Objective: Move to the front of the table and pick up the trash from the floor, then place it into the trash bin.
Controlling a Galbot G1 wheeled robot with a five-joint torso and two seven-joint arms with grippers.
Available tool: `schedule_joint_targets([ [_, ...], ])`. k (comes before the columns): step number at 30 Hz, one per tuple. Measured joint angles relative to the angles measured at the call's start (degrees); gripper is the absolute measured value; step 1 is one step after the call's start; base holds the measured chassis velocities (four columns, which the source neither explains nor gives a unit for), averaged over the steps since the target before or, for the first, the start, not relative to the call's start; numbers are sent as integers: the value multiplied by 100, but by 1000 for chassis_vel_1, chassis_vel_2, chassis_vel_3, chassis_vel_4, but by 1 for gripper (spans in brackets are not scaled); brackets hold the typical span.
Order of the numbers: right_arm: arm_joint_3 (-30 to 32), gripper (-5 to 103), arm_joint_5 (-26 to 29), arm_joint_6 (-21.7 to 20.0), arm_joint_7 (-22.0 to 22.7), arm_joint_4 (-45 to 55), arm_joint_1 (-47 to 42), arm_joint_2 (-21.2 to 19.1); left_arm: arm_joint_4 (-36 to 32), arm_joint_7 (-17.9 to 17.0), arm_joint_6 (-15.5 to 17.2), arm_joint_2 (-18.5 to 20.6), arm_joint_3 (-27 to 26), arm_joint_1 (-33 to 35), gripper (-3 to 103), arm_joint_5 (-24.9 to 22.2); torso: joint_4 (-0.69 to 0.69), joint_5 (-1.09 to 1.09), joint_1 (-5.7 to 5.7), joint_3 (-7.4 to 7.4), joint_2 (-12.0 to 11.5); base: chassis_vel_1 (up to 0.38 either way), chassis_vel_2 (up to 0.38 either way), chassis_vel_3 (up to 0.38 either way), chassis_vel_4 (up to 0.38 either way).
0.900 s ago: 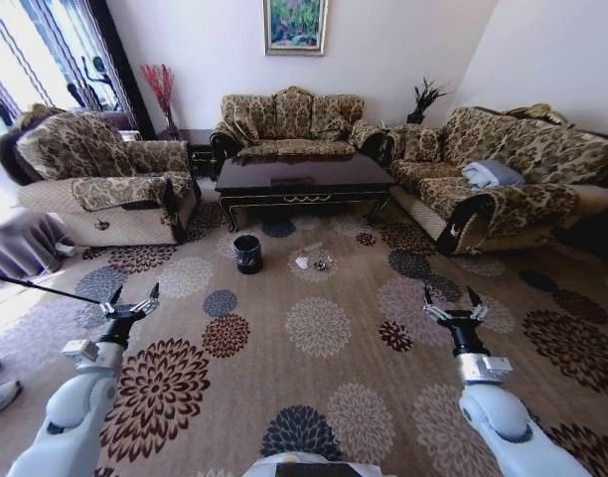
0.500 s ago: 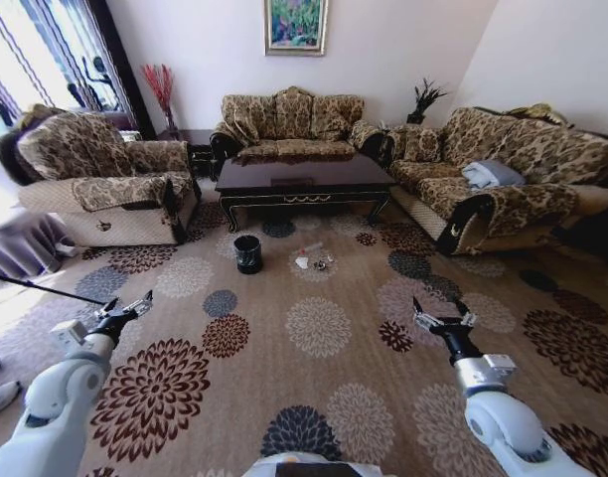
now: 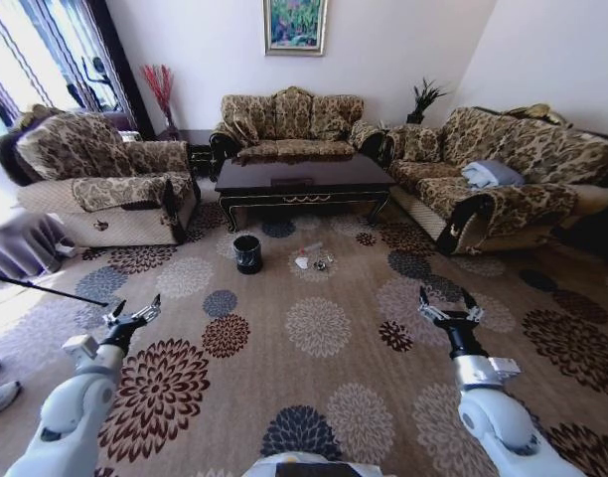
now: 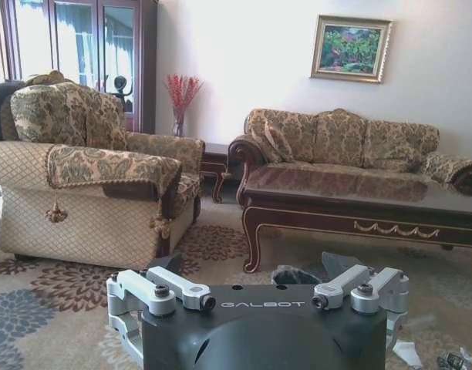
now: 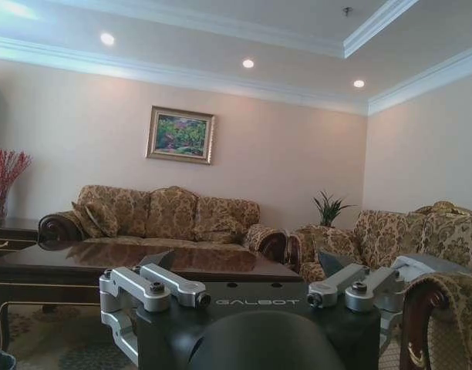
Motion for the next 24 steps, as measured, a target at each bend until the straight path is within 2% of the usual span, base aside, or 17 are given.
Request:
schedule_joint_targets([
  [3,-27,100,-37,37,-58,-30,-20,15,10,1,-35,-20,-1,5,100,-12,0,1,0,0,0,0,0,0,0],
  [8,-51,100,-81,75,-83,-75,-29,22,87,81,-316,-79,-2,36,100,35,0,-1,0,0,0,0,0,0,0],
  [11,-66,100,-99,84,-76,-105,-10,19,103,95,-369,-91,-1,34,100,17,0,0,0,0,0,0,0,0,0],
  [19,-82,100,-99,77,38,-117,28,13,106,99,-383,-115,13,34,100,86,0,-1,-6,-5,-10,0,0,0,0],
  [24,-86,100,-97,55,101,-120,40,13,95,97,-417,-137,36,34,100,139,0,-1,-60,-65,-124,0,0,0,0],
])
